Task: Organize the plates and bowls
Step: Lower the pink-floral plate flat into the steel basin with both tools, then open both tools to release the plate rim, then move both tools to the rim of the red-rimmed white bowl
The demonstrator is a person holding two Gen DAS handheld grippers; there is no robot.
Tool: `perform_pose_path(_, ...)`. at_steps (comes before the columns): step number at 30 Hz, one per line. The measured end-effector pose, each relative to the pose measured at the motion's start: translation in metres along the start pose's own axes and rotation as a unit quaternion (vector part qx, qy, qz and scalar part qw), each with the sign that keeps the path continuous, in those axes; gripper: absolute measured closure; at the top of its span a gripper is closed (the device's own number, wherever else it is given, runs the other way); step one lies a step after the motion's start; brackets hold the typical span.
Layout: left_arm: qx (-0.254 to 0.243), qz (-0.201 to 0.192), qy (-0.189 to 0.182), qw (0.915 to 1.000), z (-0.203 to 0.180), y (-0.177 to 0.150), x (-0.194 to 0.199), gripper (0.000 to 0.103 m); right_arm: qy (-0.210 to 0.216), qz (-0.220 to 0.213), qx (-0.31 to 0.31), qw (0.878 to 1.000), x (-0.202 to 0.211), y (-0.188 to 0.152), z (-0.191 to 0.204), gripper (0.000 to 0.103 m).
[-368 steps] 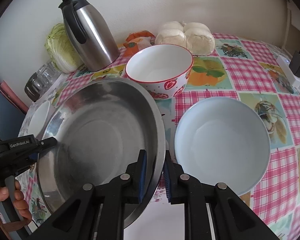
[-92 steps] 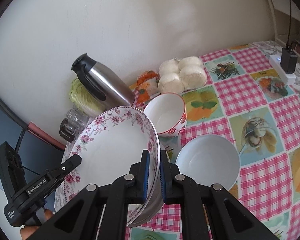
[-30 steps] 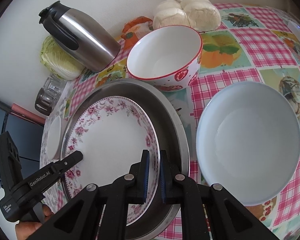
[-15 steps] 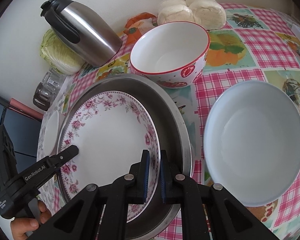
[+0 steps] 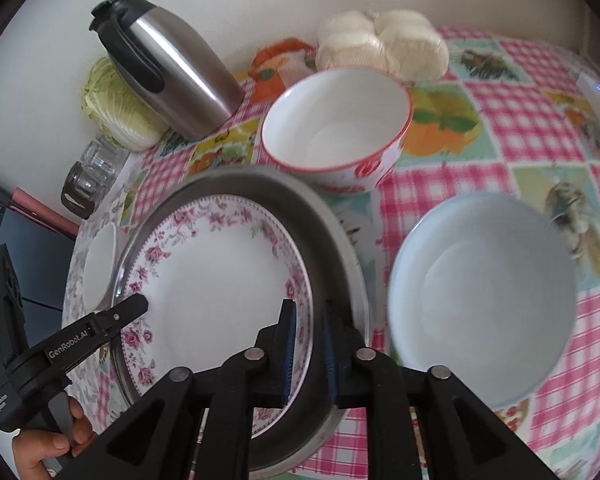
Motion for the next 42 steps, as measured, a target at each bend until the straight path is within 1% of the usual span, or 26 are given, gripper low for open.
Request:
perform_pose_path(2,-0.004,-0.009,-0.003,0.9999,-0.003,0.003,0.008,0.081,0.004,-0.008,0.002,1.000,0.009,0.003,0.001,0.087)
perform_pose_path(4,-0.011,-0.018,-0.003,0.9998,-0.007,0.005,0.016,0.071,0.001,-0.019,0.007,1.000,0.018,0.007,0.002,0.087)
perform_pose_path(5,-0.015,-0.023,-0.002,0.9996,-0.008,0.005,0.019,0.059,-0.002,-0.023,0.009,1.000,0.021,0.008,0.003,0.087)
perform_pose_path(6,-0.019,-0.028,0.000,0.9994,-0.010,0.006,0.023,0.050,-0.006,-0.026,0.013,1.000,0.024,0.009,0.003,0.079)
perform_pose_path(7,-0.023,-0.030,0.002,0.9993,-0.012,0.007,0.025,0.047,-0.012,-0.030,0.018,0.999,0.027,0.010,0.004,0.075)
perform_pose_path(9,-0.029,-0.032,0.008,0.9990,-0.014,0.007,0.027,0.042,-0.022,-0.035,0.026,0.999,0.033,0.011,0.004,0.058)
perform_pose_path(10,-0.032,-0.032,0.011,0.9989,-0.014,0.007,0.028,0.041,-0.029,-0.038,0.032,0.998,0.035,0.011,0.005,0.055)
perform_pose_path(12,-0.040,-0.032,0.020,0.9985,-0.014,0.006,0.028,0.035,-0.042,-0.043,0.047,0.997,0.036,0.012,0.008,0.041)
perform_pose_path(14,-0.045,-0.032,0.029,0.9980,-0.013,0.006,0.027,0.030,-0.047,-0.046,0.056,0.996,0.036,0.012,0.011,0.036)
perform_pose_path(17,-0.047,-0.028,0.041,0.9977,-0.010,0.004,0.025,0.028,-0.049,-0.051,0.065,0.995,0.037,0.012,0.013,0.027)
perform_pose_path(20,-0.045,-0.026,0.049,0.9975,-0.007,0.003,0.024,0.024,-0.057,-0.054,0.064,0.995,0.036,0.012,0.010,0.023)
perform_pose_path(25,-0.048,-0.027,0.058,0.9968,-0.006,0.003,0.023,0.023,-0.057,-0.060,0.057,0.995,0.037,0.014,0.005,0.016)
perform_pose_path(26,-0.049,-0.028,0.059,0.9966,-0.007,0.003,0.023,0.023,-0.058,-0.062,0.057,0.995,0.037,0.015,0.005,0.012)
perform_pose_path(27,-0.051,-0.029,0.061,0.9964,-0.007,0.003,0.023,0.021,-0.059,-0.064,0.057,0.995,0.038,0.015,0.005,0.007)
perform_pose_path(28,-0.052,-0.030,0.063,0.9962,-0.007,0.003,0.023,0.018,-0.059,-0.065,0.059,0.994,0.038,0.015,0.006,0.005)
perform_pose_path(29,-0.052,-0.032,0.064,0.9961,-0.008,0.003,0.023,0.011,-0.058,-0.065,0.060,0.994,0.038,0.015,0.006,0.003)
perform_pose_path(35,-0.056,-0.046,0.071,0.9948,-0.010,0.005,0.028,0.011,-0.058,-0.070,0.073,0.993,0.039,0.015,0.011,0.000)
perform_pose_path(40,-0.047,-0.057,0.079,0.9942,-0.006,0.007,0.030,0.010,-0.057,-0.089,0.081,0.991,0.045,0.018,0.012,0.000)
perform_pose_path(41,-0.045,-0.060,0.079,0.9940,-0.006,0.008,0.031,0.009,-0.056,-0.095,0.080,0.991,0.047,0.019,0.012,0.000)
perform_pose_path(42,-0.044,-0.064,0.080,0.9938,-0.006,0.009,0.032,0.005,-0.054,-0.102,0.079,0.990,0.049,0.021,0.012,0.000)
Point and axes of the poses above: each gripper's, at about its wrist camera, not at the fingertips, and x roughly against the way its jaws point, z to its left, y to its top, the point moved 9 cm from there along -x, roughly the way its jaws point
